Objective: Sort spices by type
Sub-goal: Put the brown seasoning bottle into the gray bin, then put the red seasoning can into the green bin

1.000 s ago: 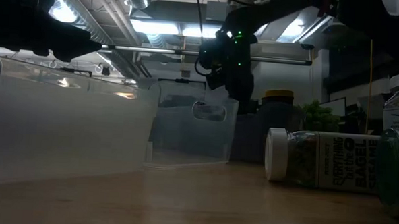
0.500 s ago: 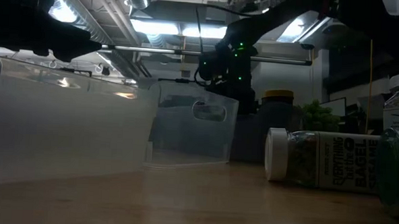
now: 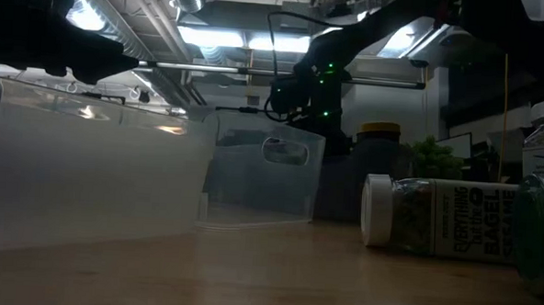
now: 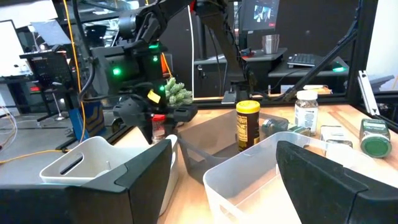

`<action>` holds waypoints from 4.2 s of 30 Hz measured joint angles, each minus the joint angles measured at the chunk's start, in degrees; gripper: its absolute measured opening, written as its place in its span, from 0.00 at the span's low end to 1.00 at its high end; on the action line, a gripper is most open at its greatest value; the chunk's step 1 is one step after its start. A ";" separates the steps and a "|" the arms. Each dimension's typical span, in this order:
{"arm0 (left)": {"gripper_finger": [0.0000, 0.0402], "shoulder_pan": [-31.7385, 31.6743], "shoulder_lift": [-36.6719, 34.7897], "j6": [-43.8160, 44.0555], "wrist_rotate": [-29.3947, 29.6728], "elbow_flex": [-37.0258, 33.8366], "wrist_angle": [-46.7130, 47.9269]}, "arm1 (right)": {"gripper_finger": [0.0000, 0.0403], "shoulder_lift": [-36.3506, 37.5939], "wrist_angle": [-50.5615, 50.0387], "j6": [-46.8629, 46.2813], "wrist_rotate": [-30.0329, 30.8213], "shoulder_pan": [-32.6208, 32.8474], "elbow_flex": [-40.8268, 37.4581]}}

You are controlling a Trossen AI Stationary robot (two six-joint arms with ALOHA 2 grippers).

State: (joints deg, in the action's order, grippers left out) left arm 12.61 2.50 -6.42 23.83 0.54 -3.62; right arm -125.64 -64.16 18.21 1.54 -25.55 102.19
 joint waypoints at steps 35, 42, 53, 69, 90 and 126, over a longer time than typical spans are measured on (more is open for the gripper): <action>0.68 0.01 0.00 0.00 0.01 0.02 0.02 | 0.45 -0.04 -10.97 1.65 6.47 0.03 22.08; 0.68 0.00 0.00 0.00 0.01 0.02 0.01 | 0.46 -0.39 -4.89 4.12 3.72 0.01 21.38; 0.68 0.01 0.00 0.00 -0.02 0.02 0.01 | 0.46 -3.89 -0.25 7.77 0.26 0.03 21.35; 0.68 0.00 0.07 0.01 -0.01 0.02 0.00 | 0.47 -10.08 1.76 10.65 -2.55 0.03 21.36; 0.68 0.01 0.07 0.00 -0.01 0.02 0.00 | 0.59 -9.68 1.96 11.04 -1.84 0.03 22.62; 0.68 0.01 0.06 0.00 -0.03 0.02 0.00 | 0.59 12.82 -25.88 3.05 -14.13 0.05 31.15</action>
State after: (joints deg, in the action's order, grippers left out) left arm 12.62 2.57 -6.42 23.79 0.56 -3.62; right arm -112.83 -90.04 21.26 -12.59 -25.50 133.34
